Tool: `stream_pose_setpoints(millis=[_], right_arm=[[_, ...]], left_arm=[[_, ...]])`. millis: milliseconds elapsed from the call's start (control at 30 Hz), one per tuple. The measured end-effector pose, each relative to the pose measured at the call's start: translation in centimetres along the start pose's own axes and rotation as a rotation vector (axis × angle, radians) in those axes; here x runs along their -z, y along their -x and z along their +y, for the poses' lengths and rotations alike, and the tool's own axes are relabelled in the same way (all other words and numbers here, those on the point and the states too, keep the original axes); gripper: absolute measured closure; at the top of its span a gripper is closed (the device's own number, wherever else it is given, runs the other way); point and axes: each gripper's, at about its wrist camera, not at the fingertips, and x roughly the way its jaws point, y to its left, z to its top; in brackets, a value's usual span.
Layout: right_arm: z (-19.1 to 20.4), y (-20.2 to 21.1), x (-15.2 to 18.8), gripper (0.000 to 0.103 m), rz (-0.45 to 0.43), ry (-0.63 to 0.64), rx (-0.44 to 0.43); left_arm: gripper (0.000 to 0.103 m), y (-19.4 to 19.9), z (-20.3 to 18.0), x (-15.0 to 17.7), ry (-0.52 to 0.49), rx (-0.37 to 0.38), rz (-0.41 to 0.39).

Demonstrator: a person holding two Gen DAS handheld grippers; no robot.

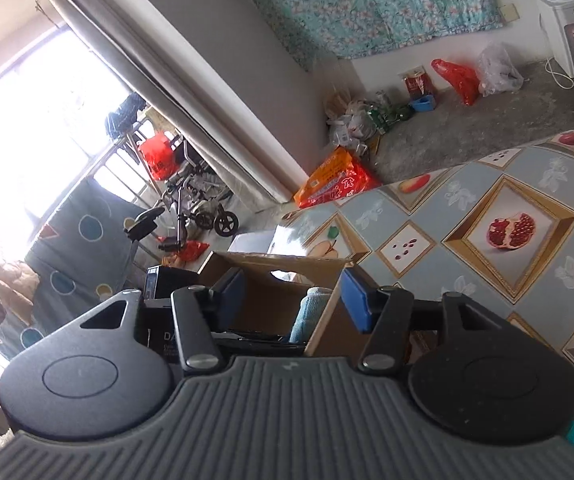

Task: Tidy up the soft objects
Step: 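Lower the towel into the box and open the right gripper, then move the right gripper to the blue-and-white wet-wipes pack and grasp it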

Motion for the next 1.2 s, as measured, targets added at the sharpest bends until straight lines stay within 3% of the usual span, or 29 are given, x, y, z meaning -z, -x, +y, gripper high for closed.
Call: stream_pose_setpoints(millis=[167, 233, 300, 333, 567, 733, 933, 1200], right_arm=[[-2.1, 1.2, 0.9, 0.047, -0.007, -0.023, 0.006], [-2.6, 1.2, 1.5, 0.047, 0.004, -0.026, 0.01], [-2.6, 1.3, 2.0, 0.047, 0.01, -0.026, 0.013], [-2.6, 1.4, 2.2, 0.047, 0.01, -0.025, 0.014], [-2.2, 3.8, 3.4, 0.047, -0.032, -0.02, 0.012], [-1.4, 9.2, 4.6, 0.046, -0.112, 0.008, 0.044], [-0.9, 18.2, 6.6, 0.029, -0.259, 0.046, 0.172], [-3.4, 27.5, 11.3, 0.023, -0.358, -0.002, 0.338]], left_arm=[[0.071, -0.8, 1.0, -0.6, 0.093, 0.047, 0.018], [0.061, -0.7, 1.6, -0.9, 0.119, 0.06, 0.013], [0.039, 0.0, 2.2, -1.0, 0.153, 0.065, -0.025], [0.035, 0.5, 2.5, -1.1, 0.166, 0.074, -0.053], [0.035, 4.4, 2.6, -1.0, 0.187, 0.112, -0.164], [0.034, 7.7, 0.8, 0.2, 0.123, 0.119, -0.246], [0.025, 12.4, -3.2, 2.6, -0.007, 0.167, -0.361], [0.019, 15.3, -12.2, 7.3, -0.282, 0.166, -0.44]])
